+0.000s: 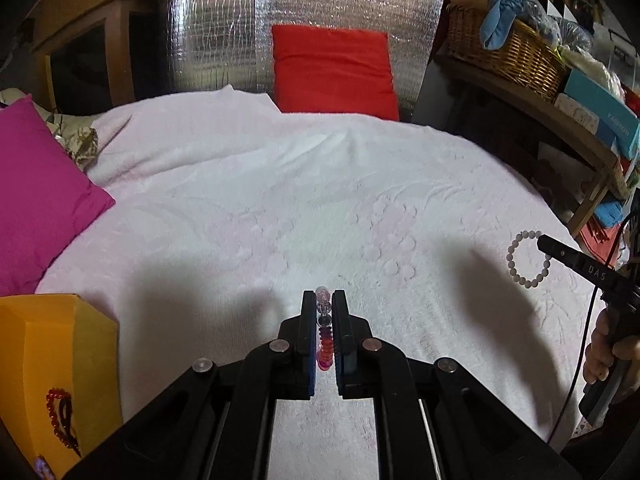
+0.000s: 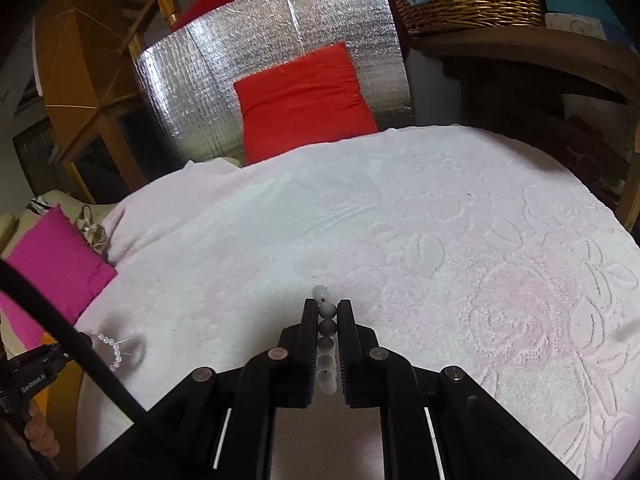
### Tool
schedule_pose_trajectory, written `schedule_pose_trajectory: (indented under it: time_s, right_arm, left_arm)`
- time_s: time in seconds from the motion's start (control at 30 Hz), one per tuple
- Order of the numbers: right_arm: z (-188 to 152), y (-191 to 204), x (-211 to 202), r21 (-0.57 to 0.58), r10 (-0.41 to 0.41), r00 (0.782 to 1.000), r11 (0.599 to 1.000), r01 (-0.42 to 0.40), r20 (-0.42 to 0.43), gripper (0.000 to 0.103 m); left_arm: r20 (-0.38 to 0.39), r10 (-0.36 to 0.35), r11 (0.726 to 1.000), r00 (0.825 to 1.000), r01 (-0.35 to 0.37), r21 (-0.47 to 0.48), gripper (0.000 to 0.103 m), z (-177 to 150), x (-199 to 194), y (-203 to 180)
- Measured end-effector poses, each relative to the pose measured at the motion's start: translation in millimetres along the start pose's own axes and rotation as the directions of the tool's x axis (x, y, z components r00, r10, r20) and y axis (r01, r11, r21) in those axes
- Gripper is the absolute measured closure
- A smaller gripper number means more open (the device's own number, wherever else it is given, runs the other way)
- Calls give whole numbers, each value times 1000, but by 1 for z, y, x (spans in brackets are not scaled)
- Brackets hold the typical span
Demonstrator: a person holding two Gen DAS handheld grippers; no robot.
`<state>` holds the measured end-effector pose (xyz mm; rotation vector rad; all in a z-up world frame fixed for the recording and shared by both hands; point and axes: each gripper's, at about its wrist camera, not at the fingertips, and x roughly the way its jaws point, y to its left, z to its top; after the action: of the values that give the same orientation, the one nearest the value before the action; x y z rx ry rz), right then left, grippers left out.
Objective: Organize jewelry
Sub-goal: 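Carry both bracelets over the orange box with both tools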
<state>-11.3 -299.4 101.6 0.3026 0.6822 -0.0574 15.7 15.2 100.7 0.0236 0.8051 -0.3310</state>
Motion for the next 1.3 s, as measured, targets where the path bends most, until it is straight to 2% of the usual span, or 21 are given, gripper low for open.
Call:
schedule_pose_trajectory:
  time_s: [0.47, 0.8, 1.0, 1.17, 1.23, 1.3]
  right_arm:
    - [-12, 43, -22, -20, 113, 993, 993, -112, 28, 93]
    - [-32, 98, -40, -77, 220, 975, 973, -217, 39, 93]
    - [-57, 152, -48, -150, 292, 956, 946, -287, 12, 93]
    - [-80, 195, -57, -205, 346, 938, 916, -344, -26, 93]
    - [-90, 214, -63, -230, 371, 928, 900, -370, -42, 93]
    - [-98, 233, -68, -242, 401, 914, 882, -404, -67, 93]
  left_arm:
    - [74, 47, 999, 996, -46, -21, 96, -11, -56, -6]
    - [114, 121, 991, 986, -112, -78, 96, -38, -110, 15]
    - [126, 206, 976, 970, -195, -100, 96, -70, -159, 44]
    - [113, 299, 949, 947, -283, -139, 96, -101, -198, 80]
    - [109, 331, 936, 937, -312, -162, 96, -114, -212, 95]
    - [103, 341, 930, 934, -319, -184, 96, -123, -220, 107]
